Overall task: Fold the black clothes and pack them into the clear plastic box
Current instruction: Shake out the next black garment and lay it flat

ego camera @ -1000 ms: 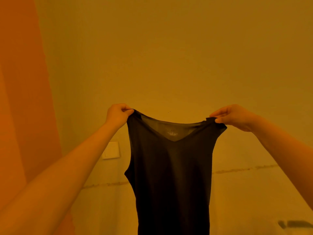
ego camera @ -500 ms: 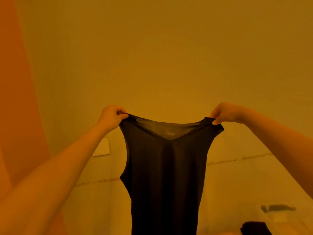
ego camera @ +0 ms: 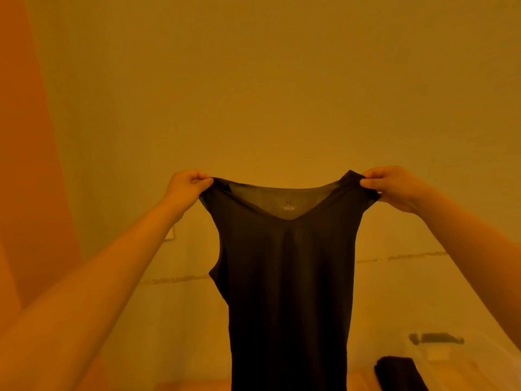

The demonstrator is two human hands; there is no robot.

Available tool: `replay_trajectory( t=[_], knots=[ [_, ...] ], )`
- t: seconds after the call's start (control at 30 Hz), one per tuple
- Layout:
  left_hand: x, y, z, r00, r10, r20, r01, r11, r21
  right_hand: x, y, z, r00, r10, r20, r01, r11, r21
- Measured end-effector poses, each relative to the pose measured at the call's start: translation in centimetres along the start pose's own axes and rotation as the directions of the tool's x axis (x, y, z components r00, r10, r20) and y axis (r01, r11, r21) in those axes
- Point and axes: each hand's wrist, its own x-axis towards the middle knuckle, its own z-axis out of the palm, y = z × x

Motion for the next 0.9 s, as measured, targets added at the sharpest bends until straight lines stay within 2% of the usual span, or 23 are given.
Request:
replay_trajectory(
  t=[0.23,0.43,0.57,0.9],
  knots=[
    [-2.9,2.1,3.9,0.996,-0.046,-0.076,0.048,0.998,0.028,0.8,1.2,-3.1,0.996,-0.058,-0.069,0.054,0.997,-0.062],
    [-8.1,1.8,6.1,0.985,-0.071,-0.157,0.074,0.997,0.010,-3.4,3.6,-4.2,0.990,-0.092,-0.104,0.080,0.990,-0.117],
    [-11.6,2.0,5.4,0.992,-0.070,-0.108,0.070,0.998,-0.003,-8.3,3.5,-4.5,0.997,-0.045,-0.063,0.032,0.982,-0.187],
    [-20.6,3.4,0.5,0.999,-0.024,0.045,0.023,1.000,0.013,-20.5,1.7,-4.0,0.999,0.037,0.003,-0.036,0.987,-0.158]
  ],
)
